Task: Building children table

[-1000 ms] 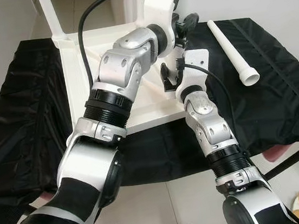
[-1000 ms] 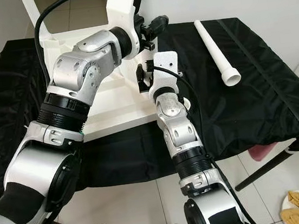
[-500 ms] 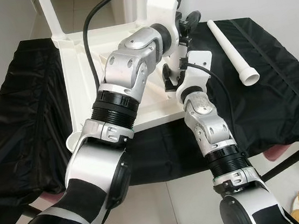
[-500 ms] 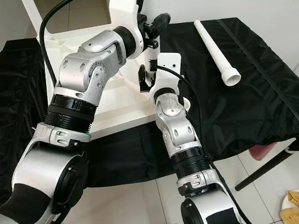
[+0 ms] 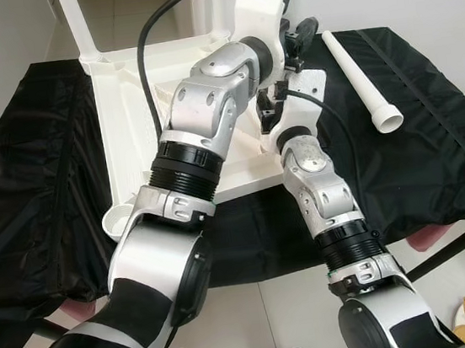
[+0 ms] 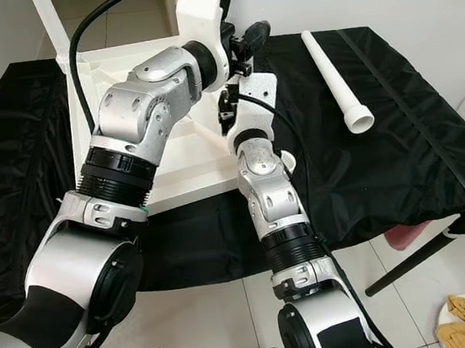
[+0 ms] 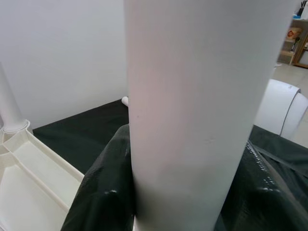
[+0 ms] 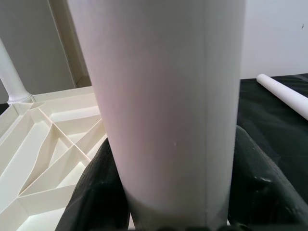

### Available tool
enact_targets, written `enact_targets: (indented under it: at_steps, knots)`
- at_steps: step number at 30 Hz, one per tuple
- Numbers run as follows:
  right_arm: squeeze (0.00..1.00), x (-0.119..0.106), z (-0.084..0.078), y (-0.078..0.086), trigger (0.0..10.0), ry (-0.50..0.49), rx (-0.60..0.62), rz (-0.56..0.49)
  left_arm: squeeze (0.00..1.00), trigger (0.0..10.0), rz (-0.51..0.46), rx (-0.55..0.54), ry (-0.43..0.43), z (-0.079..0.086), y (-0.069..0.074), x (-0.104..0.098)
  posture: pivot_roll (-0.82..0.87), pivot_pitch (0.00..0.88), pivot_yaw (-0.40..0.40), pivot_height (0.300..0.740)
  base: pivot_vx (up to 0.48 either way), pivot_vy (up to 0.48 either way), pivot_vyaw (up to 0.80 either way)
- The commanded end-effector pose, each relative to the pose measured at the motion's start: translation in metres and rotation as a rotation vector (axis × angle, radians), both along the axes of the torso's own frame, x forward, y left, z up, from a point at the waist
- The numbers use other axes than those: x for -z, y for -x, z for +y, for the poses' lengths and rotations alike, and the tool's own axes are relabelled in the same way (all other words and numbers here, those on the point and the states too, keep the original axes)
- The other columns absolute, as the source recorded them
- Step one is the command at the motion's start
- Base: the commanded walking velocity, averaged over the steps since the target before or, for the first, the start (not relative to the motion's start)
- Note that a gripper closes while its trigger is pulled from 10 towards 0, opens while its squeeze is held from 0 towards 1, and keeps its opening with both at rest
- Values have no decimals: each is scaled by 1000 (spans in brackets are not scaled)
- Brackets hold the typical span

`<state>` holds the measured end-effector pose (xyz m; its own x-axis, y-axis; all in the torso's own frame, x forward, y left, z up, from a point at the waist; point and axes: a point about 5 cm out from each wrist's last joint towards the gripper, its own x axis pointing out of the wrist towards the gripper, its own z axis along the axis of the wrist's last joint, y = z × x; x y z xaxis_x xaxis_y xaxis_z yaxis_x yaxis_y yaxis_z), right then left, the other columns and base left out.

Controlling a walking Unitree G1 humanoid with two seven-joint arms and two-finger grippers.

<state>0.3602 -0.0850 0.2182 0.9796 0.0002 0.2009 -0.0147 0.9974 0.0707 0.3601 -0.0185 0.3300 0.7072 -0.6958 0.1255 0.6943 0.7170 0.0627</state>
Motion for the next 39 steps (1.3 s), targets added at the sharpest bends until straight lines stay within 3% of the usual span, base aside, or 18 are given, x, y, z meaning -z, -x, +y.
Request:
enact_targets:
  at_steps: [1,11,12,13,15,16,28,30,31,39]
  knots:
    - [0,-2,-1,-2,10000,-22,6,-6,0,10000,4,-286,52,12,-7,-8,33,22,-24,740,0,0,0]
    - [0,1,-1,-2,10000,-43,9,13,0,10000,1,-293,52,13,-7,-9,38,24,-20,740,0,0,0]
    - [1000,1,-1,-2,10000,-43,13,12,0,10000,1,-293,52,13,-7,-9,39,26,-21,740,0,0,0]
    - [67,1,-1,-2,10000,-42,16,11,0,10000,1,-294,52,13,-7,-9,39,26,-21,740,0,0,0]
    - [67,1,-2,-2,10000,-42,19,12,0,10000,1,-294,51,13,-7,-9,39,27,-21,740,0,0,0]
    - [0,2,-2,-2,10000,-42,21,13,0,10000,1,-295,51,13,-7,-9,39,27,-22,740,0,0,0]
    - [0,5,-2,-3,10000,-74,9,40,0,10000,-3,-298,48,13,-7,-11,41,22,-26,740,0,0,0]
    - [0,6,-2,-3,9412,-77,7,42,0,10000,-4,-298,49,13,-7,-11,41,22,-26,740,0,0,0]
    - [0,7,-1,-3,0,-89,1,47,0,10000,-6,-301,50,13,-7,-11,41,22,-28,740,0,0,0]
    - [0,9,-4,-5,0,-136,1,72,0,10000,-15,-310,49,12,-6,-13,39,25,-29,740,0,0,0]
